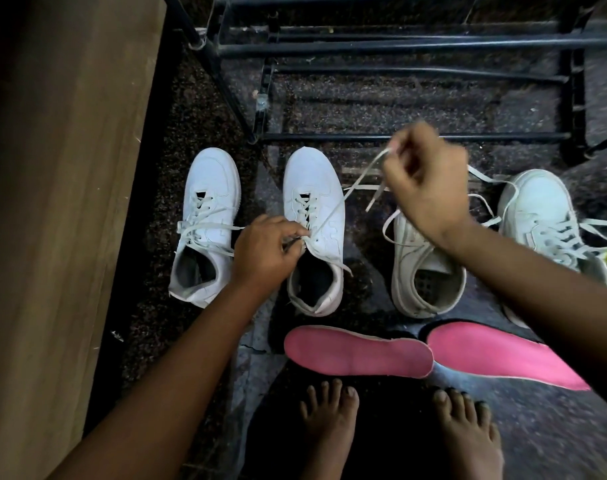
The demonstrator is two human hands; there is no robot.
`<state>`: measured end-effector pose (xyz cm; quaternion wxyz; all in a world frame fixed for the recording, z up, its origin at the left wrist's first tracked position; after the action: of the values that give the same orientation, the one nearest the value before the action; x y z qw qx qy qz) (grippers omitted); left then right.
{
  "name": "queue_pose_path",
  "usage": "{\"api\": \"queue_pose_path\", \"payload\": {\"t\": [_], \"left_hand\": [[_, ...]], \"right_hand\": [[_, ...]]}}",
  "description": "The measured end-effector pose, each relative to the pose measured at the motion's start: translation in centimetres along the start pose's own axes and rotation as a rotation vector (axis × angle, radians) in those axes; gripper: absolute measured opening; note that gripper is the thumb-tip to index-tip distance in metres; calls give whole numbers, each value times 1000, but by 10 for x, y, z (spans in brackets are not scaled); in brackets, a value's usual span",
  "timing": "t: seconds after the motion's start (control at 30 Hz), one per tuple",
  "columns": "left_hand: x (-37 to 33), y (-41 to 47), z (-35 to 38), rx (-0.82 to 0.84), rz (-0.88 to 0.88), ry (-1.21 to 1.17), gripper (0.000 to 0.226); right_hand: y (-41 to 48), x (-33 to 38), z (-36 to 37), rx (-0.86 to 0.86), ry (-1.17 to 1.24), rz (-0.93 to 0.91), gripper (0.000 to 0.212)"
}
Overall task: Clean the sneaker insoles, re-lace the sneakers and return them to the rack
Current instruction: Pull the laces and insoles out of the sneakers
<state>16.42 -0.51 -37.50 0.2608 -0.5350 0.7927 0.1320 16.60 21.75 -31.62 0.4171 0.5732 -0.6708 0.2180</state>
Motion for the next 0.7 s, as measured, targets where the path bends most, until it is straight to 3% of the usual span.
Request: {"api": "queue_pose_path", "payload": {"t": [0.13, 0.17, 0.2, 0.27, 0.3, 0.37, 0.4, 0.47, 0.53, 0.57, 0.63, 0.7], "left_hand": [[5, -5, 2, -67, -106, -220, 27], [7, -1, 2, -73, -130, -291, 26], [9, -1, 2, -82, -137, -325, 24], [3, -12, 9, -82, -124, -291, 19], [2, -9, 10, -84, -114, -295, 17], [0, 2, 8, -101, -196, -455, 9], [-2, 17, -7, -118, -277, -532, 3], [-7, 6, 16, -1, -395, -570, 16], [7, -40, 42, 176, -508, -598, 16], [19, -91, 80, 236, -568, -573, 14], [32, -196, 177, 179, -504, -298, 24], [36, -189, 170, 150, -350, -211, 28]], "right_hand": [[38, -16, -32, -439, 196, 124, 10], [29, -39, -32, -448, 136, 208, 11], [1, -69, -28, -315, -54, 334, 18], [-104, -135, -18, 299, -623, 575, 36], [-162, -161, -26, 537, -593, 632, 43], [-276, -171, -18, 834, -428, 815, 53], [-301, -153, -13, 907, -457, 762, 55], [-318, -141, 0, 1064, -455, 763, 56], [-259, -139, 16, 864, -575, 812, 59], [-211, -125, 34, 848, -563, 678, 62], [-114, -81, 64, 524, -300, 346, 48], [-65, -26, 86, 484, -192, 120, 35]]}}
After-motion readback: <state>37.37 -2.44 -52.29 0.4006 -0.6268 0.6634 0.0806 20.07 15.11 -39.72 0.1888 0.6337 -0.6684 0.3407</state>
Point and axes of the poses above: each hand's wrist, its own y-axis towards the middle knuckle, its own z-axis out of the palm, x = y × z, the point moved 3 cm from there along y, towards the middle knuckle, and after that the axes turned 4 degrees about z, right-handed, at the moved point
